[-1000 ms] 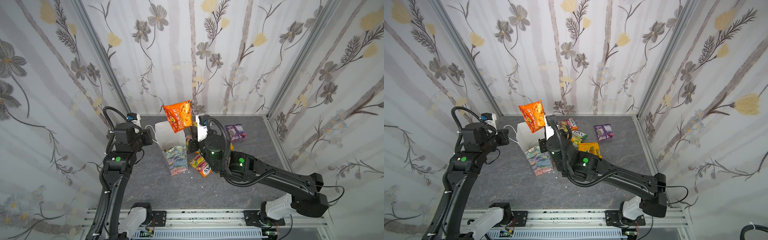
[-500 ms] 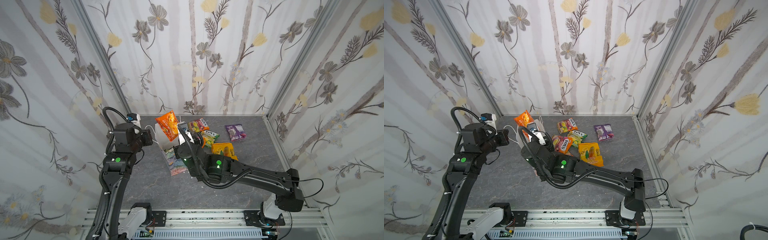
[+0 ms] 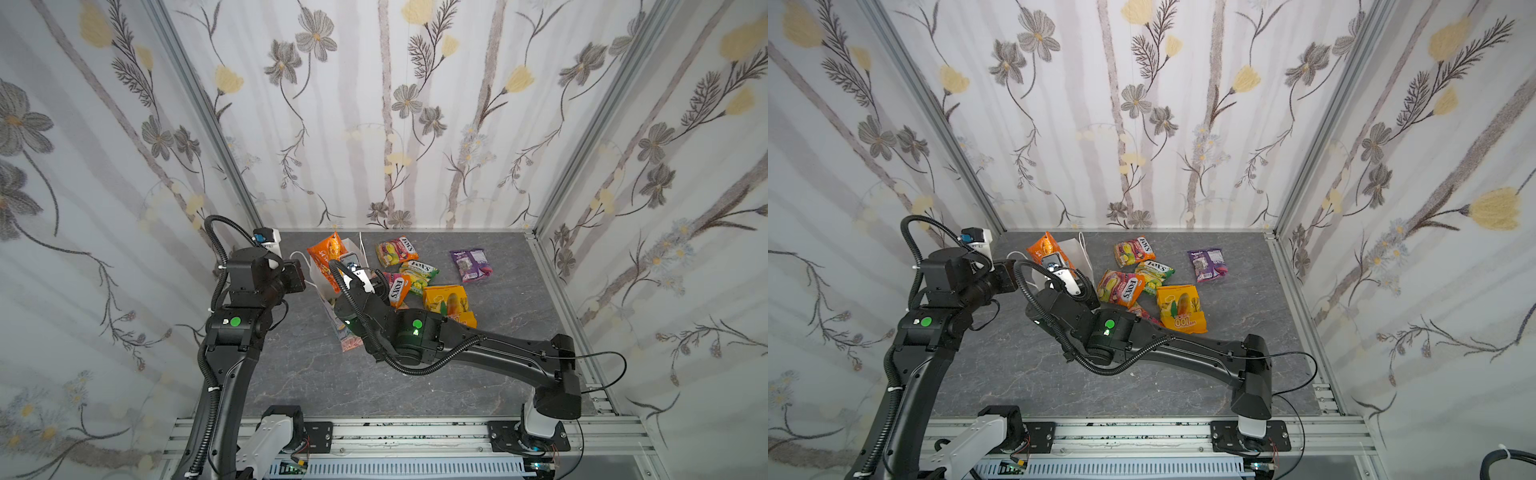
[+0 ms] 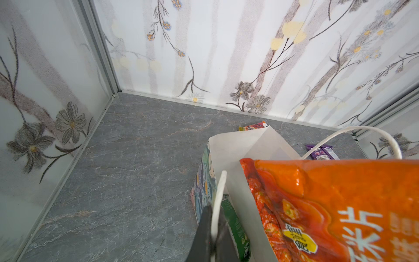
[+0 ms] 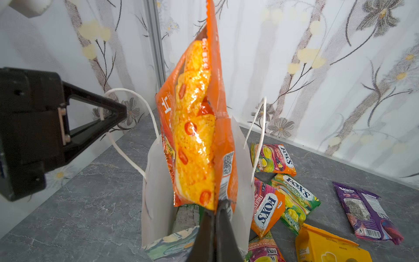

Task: Place the snacks into the paper bag
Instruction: Place the snack in the paper bag.

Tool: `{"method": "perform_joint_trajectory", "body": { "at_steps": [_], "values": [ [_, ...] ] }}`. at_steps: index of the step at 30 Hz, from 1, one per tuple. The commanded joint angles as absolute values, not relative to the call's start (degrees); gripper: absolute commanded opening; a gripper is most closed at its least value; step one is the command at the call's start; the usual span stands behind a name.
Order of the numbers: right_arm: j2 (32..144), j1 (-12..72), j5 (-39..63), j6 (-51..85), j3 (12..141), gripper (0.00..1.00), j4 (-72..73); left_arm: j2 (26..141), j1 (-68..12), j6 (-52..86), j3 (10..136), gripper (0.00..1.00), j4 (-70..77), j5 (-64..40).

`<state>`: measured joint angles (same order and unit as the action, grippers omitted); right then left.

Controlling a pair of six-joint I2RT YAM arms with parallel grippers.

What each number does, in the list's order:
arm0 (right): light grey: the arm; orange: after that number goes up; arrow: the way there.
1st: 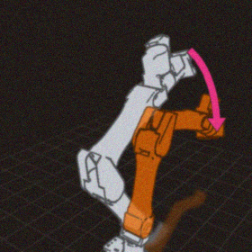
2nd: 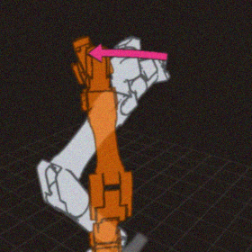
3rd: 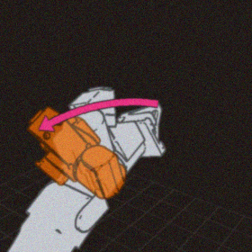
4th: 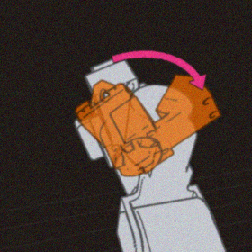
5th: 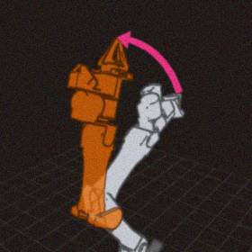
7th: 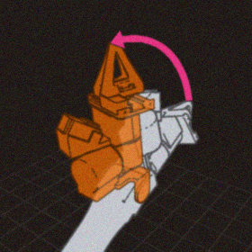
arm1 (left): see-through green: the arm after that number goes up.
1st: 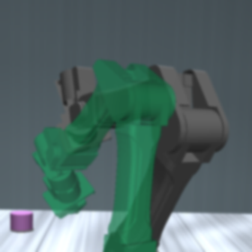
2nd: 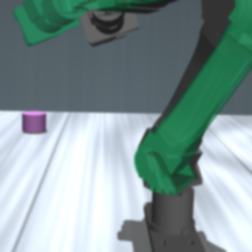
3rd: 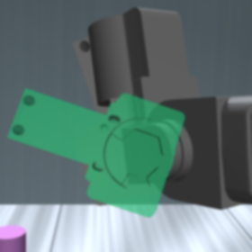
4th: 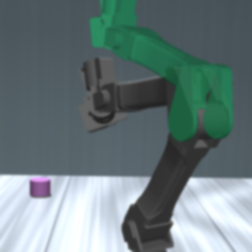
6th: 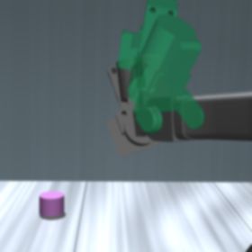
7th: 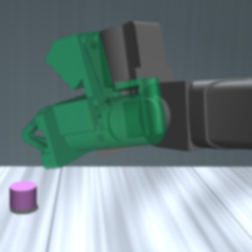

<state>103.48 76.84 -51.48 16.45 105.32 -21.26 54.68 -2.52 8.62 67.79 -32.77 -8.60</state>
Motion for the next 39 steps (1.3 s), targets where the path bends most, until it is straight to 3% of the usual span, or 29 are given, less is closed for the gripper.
{"method": "perform_joint_trajectory", "body": {
  "at_steps": [1,27,35,39],
  "values": [
    [103.9,76.8,-52.0,18.3,105.9,0.0,-22.5,54.4,-2.5,8.5,67.5,0.02,-31.1,-8.5],
    [108.2,76.5,-51.3,19.5,110.9,0.0,-30.2,54.6,-2.5,8.6,67.7,0.02,-31.2,-8.4],
    [109.1,76.2,-50.6,19.1,112.1,0.11,-30.7,54.6,-2.5,8.5,67.6,0.02,-31.2,-8.2],
    [108.9,76.2,-50.0,18.6,112.6,0.24,-30.6,54.5,-2.5,8.5,67.7,0.02,-31.3,-8.1]
  ]
}}
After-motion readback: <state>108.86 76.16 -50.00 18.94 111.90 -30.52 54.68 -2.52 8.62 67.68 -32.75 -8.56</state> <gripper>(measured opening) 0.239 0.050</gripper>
